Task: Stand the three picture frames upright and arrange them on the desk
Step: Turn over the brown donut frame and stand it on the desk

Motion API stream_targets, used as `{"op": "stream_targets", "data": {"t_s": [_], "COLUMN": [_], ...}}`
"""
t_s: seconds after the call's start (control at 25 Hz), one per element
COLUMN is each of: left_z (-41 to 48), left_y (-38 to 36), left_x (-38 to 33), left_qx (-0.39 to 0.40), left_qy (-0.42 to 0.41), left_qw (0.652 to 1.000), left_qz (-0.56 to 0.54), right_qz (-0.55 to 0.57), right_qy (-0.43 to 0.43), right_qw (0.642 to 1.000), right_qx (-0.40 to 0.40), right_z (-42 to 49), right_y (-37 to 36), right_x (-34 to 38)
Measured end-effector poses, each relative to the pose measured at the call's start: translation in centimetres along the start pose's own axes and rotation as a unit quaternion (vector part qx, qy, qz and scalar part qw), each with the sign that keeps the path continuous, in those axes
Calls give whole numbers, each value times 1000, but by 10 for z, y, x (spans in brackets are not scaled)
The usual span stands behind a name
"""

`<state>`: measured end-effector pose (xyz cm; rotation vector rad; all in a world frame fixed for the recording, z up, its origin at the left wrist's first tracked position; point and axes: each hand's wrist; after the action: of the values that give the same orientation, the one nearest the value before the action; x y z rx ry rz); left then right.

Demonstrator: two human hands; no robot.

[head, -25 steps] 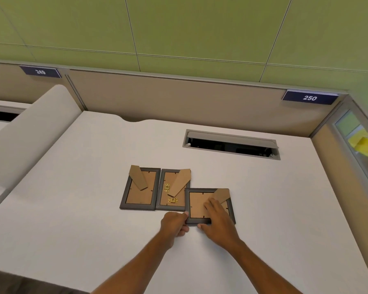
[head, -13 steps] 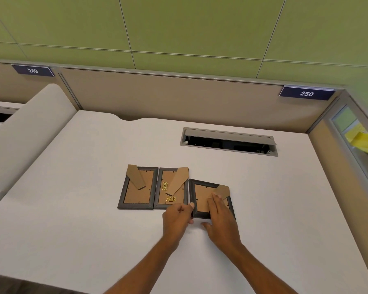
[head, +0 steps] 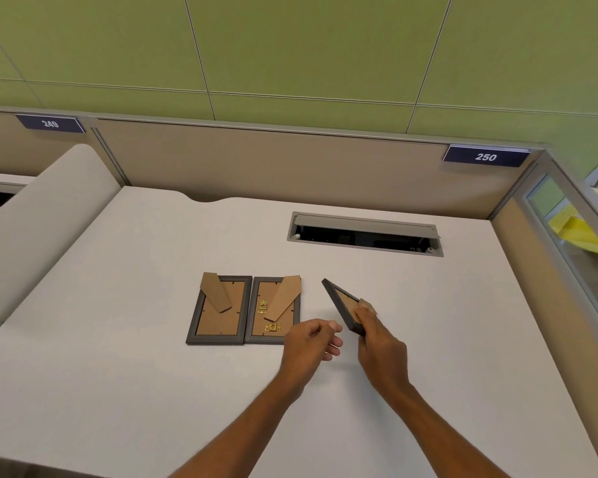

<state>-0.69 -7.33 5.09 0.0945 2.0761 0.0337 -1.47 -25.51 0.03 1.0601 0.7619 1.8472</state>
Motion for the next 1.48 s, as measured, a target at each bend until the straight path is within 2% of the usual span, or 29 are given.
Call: {"op": "stream_targets", "data": {"t_s": [0.24,0.44,0.52,0.6,0.76,1.0,1.16,1.48], "left_z": [6,19,22,24,28,30,31,30], "left_y": [12,22,23,24,22,26,23,7], "left_x": [6,6,6,6,4,0,-3,-15], "left_qx": [-2,-26,-32,-36,-22,6,21,71], "left_qy": [21,49,49,53,68,90,93,93], "left_qw": [999,996,997,997,997,995,995,993], "left_qz": [-27,-68,-59,-50,-29,-38,-19,2], "right_qz": [67,172,249,330,422,468,476,485], "right_qy": [-117,-186,-234,-290,-358,-410,-433,-422], "right_qw": [991,967,940,898,833,783,765,765], "right_qx": [22,38,31,25,20,22,30,43], "right_z": [40,55,59,60,55,50,47,50], "right_y": [31,41,41,41,40,41,39,46], "right_x": [-5,-4,-4,-4,0,-6,-13,-19]}}
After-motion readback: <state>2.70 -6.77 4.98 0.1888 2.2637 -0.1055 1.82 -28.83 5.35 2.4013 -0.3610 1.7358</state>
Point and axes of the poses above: each hand's wrist, its own z-axis towards the middle knuckle, its own y-axis out of the back of the hand, x = y × z, and after that the axes turned 7 degrees about y, right-handed
